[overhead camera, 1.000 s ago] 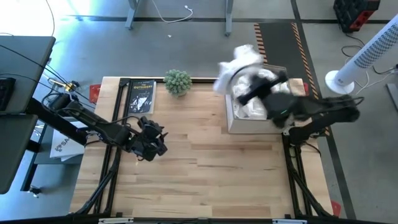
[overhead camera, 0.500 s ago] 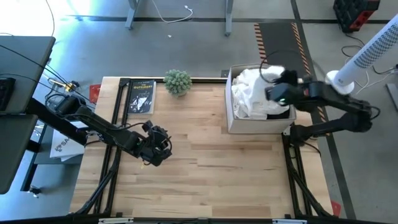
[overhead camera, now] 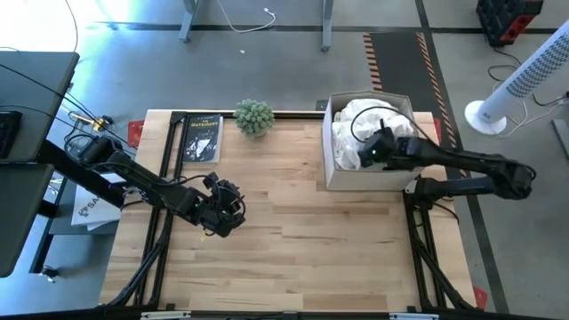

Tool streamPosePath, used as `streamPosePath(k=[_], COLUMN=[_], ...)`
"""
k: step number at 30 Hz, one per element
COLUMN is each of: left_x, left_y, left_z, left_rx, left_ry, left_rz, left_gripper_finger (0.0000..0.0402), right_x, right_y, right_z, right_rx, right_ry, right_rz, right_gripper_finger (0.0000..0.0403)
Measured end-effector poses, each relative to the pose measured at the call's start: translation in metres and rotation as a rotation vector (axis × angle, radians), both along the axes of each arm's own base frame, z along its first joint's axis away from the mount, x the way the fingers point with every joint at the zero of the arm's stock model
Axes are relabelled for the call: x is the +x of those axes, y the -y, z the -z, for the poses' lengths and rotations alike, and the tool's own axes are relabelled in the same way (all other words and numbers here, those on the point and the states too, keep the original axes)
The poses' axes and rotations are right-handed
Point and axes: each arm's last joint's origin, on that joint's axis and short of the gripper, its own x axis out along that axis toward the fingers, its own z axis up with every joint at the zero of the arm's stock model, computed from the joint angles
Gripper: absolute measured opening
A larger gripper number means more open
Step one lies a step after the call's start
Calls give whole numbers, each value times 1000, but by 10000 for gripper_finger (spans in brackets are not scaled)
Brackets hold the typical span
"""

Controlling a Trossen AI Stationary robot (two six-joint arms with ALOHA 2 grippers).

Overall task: Sort clothes
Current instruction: Put the white pants into the white laundry bin

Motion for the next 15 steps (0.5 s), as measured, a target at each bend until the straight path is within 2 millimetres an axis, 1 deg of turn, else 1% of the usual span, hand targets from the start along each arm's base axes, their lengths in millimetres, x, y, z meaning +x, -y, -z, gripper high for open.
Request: streamPosePath(k=[1,3,5,7,8,10,11,13,15], left_x=[0,0,0,0,0,0,0,0,0], left_y=[0,0,0,0,0,0,0,0,0], left_z=[0,0,0,0,0,0,0,0,0], left_rx=[0,0,0,-1,-1,-3,-5,-6,-6], left_ry=[-1,-1,0,0,1,-1,-1,-1,-1], left_rz=[0,0,0,0,0,1,2,2,2], left_gripper_finger=[147,147,147,147,147,147,147,147,147], right_x=[-1,-1,0,-2,-5,-9,-11,-12,-11], right_y=[1,2,2,1,-1,-3,-4,-5,-4], right_z=[-6,-25,-49,-80,-95,-116,-124,-139,-142], right_rx=[22,49,76,104,120,140,127,6,-147], right_ry=[2,27,72,140,167,194,206,228,227], right_rz=[-20,-68,-111,-126,-125,-101,-101,-121,-108], right_gripper_finger=[70,101,130,152,159,166,168,168,169])
